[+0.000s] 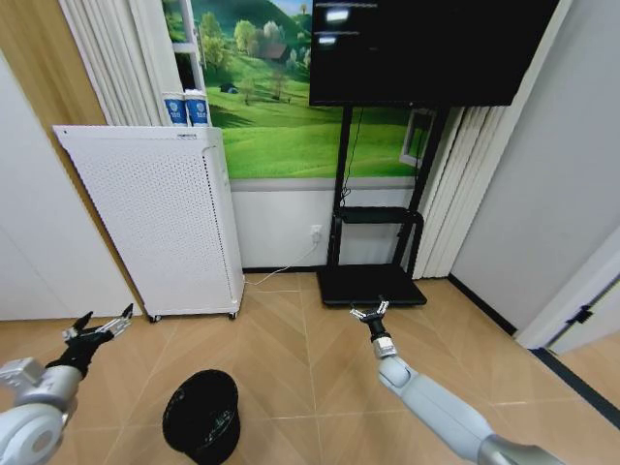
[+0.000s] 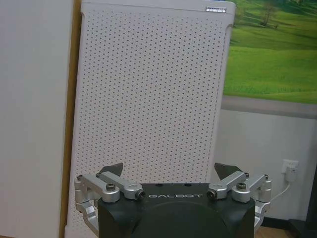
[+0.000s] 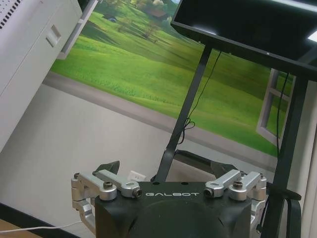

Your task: Pick up the trash bin and place the garbage on the floor into it.

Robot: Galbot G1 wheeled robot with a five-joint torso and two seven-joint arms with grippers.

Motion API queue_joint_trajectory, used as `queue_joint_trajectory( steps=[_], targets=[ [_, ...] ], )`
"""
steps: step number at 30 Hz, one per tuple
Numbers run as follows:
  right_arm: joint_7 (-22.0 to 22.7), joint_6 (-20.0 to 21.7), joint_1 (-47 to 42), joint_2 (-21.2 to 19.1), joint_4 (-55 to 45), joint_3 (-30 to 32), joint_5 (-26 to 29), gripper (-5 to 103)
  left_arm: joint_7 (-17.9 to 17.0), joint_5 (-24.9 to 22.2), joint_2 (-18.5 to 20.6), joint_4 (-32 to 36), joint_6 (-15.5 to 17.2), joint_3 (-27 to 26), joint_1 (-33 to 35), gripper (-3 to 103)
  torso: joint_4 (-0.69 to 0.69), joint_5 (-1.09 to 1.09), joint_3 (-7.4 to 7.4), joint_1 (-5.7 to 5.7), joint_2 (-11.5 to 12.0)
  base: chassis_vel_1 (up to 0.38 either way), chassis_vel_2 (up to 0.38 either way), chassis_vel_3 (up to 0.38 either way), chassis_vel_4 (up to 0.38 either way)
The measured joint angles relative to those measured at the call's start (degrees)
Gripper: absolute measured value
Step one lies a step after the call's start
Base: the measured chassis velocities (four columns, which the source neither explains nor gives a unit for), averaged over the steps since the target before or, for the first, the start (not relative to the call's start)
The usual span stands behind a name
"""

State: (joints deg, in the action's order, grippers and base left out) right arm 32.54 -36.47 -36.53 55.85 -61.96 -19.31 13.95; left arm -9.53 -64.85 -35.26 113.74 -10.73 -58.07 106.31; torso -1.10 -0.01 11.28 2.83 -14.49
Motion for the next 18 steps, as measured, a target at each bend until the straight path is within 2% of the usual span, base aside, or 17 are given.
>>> queue_joint_trajectory(
  steps=[7, 18],
  targets=[
    [0.25, 0.0, -0.47, -1.65, -2.32, 0.5, 0.37, 100, -0.7, -0.3, -0.27, 1.64, 0.04, -0.19, 0.99, 100, 0.0, 0.01, 0.42, 0.19, -0.57, 0.0, 0.0, 0.0, 0.0],
    [-0.39, -0.59, -0.27, -2.91, -1.59, 0.92, 1.13, 100, -1.9, 0.07, -1.17, 3.06, 0.05, 0.06, 2.0, 100, 0.0, 0.01, 2.22, 0.96, -3.15, 0.0, 0.0, 0.0, 0.0]
  ],
)
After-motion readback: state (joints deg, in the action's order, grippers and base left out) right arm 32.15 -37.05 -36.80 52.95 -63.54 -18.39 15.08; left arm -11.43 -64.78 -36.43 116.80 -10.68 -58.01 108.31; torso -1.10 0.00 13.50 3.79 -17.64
